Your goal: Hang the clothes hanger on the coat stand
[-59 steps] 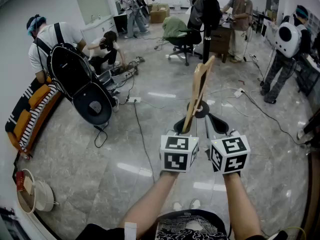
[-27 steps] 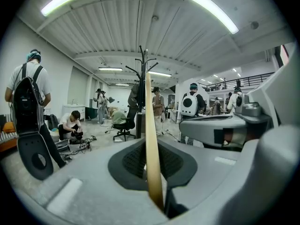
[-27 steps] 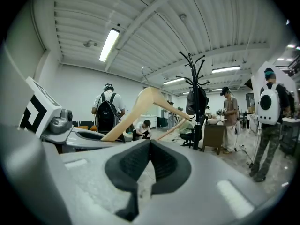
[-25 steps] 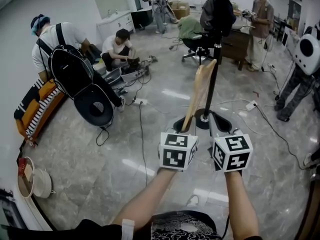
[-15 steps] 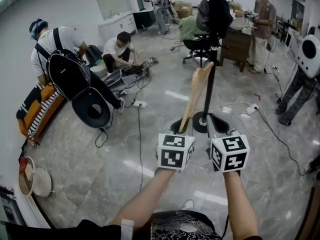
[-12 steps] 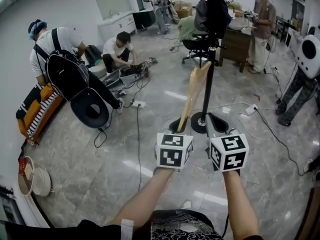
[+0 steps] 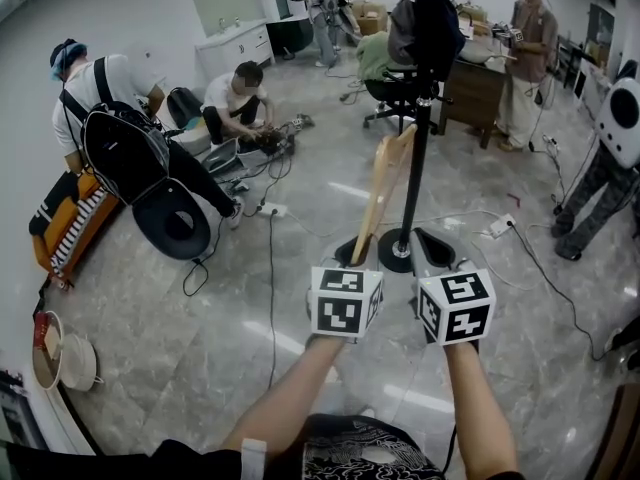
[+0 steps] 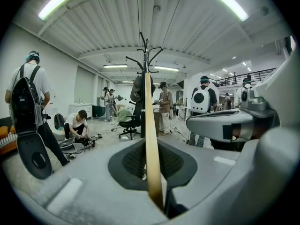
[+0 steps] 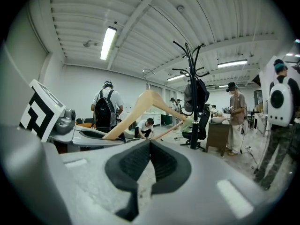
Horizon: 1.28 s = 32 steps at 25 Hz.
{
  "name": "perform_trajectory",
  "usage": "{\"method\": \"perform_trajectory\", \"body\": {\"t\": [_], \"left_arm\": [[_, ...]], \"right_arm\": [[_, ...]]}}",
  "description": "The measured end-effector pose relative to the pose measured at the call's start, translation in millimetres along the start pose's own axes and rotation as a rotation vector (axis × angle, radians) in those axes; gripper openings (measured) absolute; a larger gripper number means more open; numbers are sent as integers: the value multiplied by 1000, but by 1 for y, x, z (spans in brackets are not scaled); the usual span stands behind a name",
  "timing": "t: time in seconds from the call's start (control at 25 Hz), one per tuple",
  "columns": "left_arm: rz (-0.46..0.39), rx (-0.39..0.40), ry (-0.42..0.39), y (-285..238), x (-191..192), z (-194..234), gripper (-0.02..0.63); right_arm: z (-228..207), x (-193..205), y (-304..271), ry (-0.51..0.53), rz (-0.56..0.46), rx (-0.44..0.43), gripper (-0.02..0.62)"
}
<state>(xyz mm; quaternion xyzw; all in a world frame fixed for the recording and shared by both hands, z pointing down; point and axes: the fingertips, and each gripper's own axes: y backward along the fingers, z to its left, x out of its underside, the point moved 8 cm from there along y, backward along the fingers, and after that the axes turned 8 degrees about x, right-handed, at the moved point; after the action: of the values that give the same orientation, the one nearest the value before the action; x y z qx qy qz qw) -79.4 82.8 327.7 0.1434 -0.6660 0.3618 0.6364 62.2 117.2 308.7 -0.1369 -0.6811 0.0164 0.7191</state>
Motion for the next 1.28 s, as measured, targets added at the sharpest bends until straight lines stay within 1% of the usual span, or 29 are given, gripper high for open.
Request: {"method": "perform_trajectory", "body": {"t": [0.24, 0.4, 0.76, 1.04, 1.28], "left_arm": [[6, -1, 4, -25, 1, 27, 31], [10, 12, 9, -50, -3, 51, 31], [21, 60, 19, -97, -18, 110, 31], [36, 109, 25, -122, -24, 144, 31], [43, 136, 24, -139, -31, 171, 31]], "right_arm": [[1, 0, -36, 3, 7, -5, 0], [-4, -3, -69, 0, 14, 9, 0], [-1, -19, -138, -11, 38, 54, 0], [2, -27, -177, -17, 70, 93, 0], [7, -36, -208, -31, 73, 116, 0]]}}
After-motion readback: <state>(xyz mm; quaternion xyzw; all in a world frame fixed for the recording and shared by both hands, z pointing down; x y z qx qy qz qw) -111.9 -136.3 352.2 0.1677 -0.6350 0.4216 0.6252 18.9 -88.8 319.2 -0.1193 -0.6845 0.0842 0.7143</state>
